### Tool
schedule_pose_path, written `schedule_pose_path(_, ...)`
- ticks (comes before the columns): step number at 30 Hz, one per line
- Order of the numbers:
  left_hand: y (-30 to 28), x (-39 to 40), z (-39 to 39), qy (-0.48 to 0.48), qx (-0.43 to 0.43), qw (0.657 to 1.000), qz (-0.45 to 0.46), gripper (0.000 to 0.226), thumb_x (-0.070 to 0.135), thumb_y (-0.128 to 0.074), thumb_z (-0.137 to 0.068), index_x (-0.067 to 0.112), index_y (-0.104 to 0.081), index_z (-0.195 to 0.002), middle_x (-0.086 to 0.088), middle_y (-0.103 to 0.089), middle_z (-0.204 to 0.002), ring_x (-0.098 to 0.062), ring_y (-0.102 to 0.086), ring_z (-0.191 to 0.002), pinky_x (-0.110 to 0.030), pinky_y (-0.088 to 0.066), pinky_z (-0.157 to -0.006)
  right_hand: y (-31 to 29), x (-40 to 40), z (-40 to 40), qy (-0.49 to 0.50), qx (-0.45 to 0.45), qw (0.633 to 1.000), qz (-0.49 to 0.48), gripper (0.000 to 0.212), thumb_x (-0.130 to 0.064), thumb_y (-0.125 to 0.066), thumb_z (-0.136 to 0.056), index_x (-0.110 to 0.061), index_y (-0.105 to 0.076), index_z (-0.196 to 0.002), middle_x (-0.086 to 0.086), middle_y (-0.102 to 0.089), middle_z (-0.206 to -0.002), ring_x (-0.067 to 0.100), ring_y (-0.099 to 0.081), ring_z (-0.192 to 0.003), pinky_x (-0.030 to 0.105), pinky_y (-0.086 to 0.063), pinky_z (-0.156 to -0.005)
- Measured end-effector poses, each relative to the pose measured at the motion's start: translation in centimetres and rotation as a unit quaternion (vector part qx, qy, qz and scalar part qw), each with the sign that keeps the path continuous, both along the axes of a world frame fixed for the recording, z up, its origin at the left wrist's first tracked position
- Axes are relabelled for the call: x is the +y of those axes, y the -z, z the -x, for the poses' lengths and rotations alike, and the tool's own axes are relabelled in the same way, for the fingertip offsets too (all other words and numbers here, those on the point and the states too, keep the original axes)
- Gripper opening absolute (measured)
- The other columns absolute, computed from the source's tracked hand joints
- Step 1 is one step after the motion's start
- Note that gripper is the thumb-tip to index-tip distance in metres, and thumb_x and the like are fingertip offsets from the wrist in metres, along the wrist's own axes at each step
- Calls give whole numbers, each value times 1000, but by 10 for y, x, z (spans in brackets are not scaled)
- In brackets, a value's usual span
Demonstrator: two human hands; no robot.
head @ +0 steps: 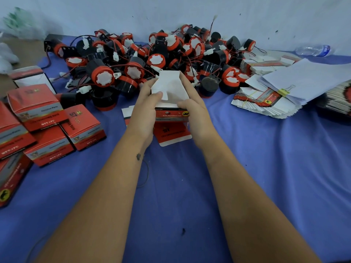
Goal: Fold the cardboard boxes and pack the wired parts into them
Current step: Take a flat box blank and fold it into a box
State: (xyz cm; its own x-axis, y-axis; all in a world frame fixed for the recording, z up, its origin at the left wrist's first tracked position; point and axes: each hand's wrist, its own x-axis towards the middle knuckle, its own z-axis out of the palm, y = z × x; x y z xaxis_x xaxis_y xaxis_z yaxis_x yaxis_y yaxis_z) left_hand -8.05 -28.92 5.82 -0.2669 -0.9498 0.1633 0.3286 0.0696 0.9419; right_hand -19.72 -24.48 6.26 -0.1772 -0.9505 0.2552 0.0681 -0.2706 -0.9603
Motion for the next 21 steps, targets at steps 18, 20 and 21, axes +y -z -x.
schedule_pose_path(18,-9,13,-1,11,61,998,-31,28,22,-43,-95,16,-67,-81,-5,-72,-88,-18,-68,-82,-30,-56,-72,-12,3,-2,13,-181,983,-37,21,-6,-45,-87,-13,-63,-79,11,-64,-91,29,-59,-88,36,-49,-70)
schedule_pose_path(20,-9,12,0,2,29,999,-27,20,23,-54,-89,19,-69,-77,-3,-72,-87,-17,-67,-80,-30,-54,-72,-12,3,-3,3,-185,981,-54,10,-10,-53,-85,-12,-61,-79,11,-62,-89,29,-59,-84,34,-48,-67)
schedule_pose_path(21,-9,12,1,-13,1,1000,-6,17,20,-57,-90,23,-69,-78,0,-70,-86,-13,-66,-78,-29,-53,-70,-12,3,-3,16,-157,986,-47,11,-6,-53,-86,-13,-59,-80,10,-61,-88,28,-57,-83,33,-47,-65)
